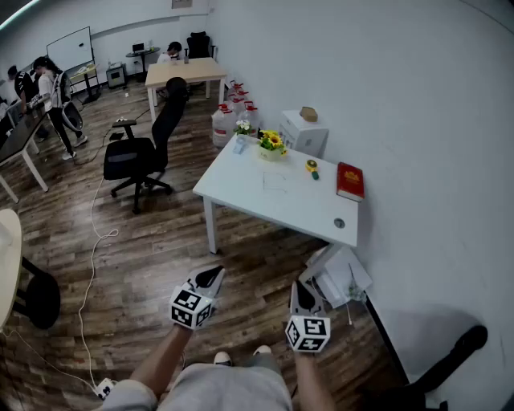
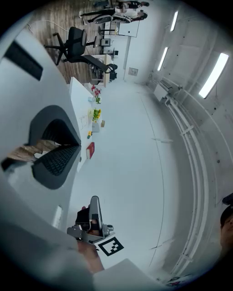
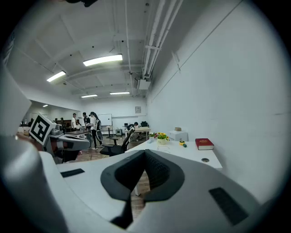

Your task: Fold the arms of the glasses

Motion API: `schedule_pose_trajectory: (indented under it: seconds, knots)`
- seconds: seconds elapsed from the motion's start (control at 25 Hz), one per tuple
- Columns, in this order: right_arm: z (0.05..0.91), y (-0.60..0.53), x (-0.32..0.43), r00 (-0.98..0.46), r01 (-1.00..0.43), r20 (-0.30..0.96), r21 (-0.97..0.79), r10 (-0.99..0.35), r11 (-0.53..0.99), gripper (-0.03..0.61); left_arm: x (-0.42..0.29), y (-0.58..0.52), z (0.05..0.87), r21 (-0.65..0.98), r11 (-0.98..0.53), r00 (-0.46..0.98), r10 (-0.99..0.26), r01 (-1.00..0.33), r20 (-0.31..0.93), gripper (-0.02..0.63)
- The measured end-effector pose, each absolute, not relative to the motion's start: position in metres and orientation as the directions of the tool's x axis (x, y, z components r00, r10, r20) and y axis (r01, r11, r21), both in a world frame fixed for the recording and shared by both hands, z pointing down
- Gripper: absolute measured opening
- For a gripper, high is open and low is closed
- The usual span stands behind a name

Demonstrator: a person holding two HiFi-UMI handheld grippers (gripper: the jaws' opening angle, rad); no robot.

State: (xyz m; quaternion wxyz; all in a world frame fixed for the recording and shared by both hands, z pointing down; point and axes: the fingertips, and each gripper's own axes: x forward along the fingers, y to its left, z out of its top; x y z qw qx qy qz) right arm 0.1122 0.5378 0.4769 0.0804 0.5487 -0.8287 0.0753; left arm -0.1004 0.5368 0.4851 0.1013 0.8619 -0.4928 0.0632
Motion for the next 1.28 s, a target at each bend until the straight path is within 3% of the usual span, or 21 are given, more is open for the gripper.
schedule_pose_trajectory:
  seconds: [0.36,0.48,0.52,0.64,0.72,1.28]
  knots:
    - [0.479,0.540,0.116,-0.371,-0.929,0.183,-0.070,-0.911,0.364,-0.001,-0.103,0.539,0.489,0.110,-0.497,0.508,-0.837,-0.861,0.203,0.006]
    - [0.480,0.542,0.113,-0.380,-0.925,0.169,-0.079,-0.909,0.372,0.078,-0.103,0.541,0.493,0.114,-0.500,0.513,-0.832,-0.858,0.210,0.009]
    - [0.481,0.542,0.113,-0.379,-0.925,0.166,-0.079,-0.911,0.371,0.118,-0.103,0.542,0.494,0.122,-0.500,0.514,-0.831,-0.858,0.211,0.030]
    - [0.483,0.542,0.113,-0.366,-0.931,0.153,-0.078,-0.918,0.358,0.219,-0.103,0.541,0.497,0.170,-0.497,0.524,-0.827,-0.851,0.202,0.229]
    - [0.482,0.541,0.114,-0.356,-0.934,0.145,-0.072,-0.923,0.349,0.262,-0.104,0.542,0.497,0.171,-0.494,0.520,-0.831,-0.853,0.198,0.270]
    - [0.496,0.511,0.121,-0.337,-0.940,0.159,-0.103,-0.928,0.324,0.282,-0.092,0.515,0.519,0.194,-0.517,0.551,-0.798,-0.834,0.244,0.278]
